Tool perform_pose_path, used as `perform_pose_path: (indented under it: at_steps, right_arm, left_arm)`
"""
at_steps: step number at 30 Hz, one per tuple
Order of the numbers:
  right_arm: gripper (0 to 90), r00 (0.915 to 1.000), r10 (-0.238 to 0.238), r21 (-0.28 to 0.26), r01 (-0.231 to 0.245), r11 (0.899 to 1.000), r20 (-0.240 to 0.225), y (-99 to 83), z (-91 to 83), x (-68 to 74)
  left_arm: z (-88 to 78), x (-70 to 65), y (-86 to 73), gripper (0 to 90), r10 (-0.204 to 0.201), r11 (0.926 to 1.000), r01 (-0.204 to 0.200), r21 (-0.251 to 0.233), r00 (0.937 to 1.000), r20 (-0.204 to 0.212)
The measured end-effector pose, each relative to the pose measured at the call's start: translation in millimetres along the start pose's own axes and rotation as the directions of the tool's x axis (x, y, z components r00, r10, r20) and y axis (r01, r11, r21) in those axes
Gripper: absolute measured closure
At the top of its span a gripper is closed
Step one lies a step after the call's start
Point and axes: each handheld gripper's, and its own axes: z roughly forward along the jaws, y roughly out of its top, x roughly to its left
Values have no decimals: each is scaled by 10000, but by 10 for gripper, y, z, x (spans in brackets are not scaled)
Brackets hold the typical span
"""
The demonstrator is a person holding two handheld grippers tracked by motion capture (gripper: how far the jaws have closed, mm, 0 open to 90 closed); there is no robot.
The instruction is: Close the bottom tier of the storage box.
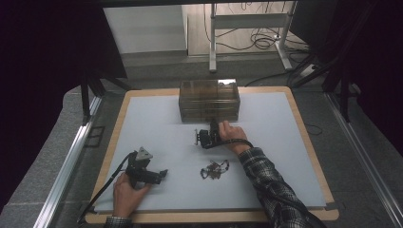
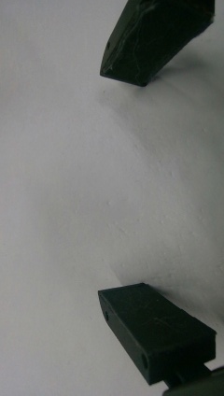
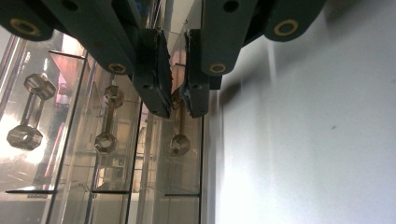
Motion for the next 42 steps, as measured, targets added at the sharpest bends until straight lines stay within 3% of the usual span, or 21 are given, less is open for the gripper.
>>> perform_pose_path:
  at_steps: [42]
  right_arm:
    - [796, 10000, -95, -495, 96, 9987, 12, -39, -243, 95]
  left_arm:
    - [0, 0, 0, 0, 1, 10000, -1, -1, 10000, -1]
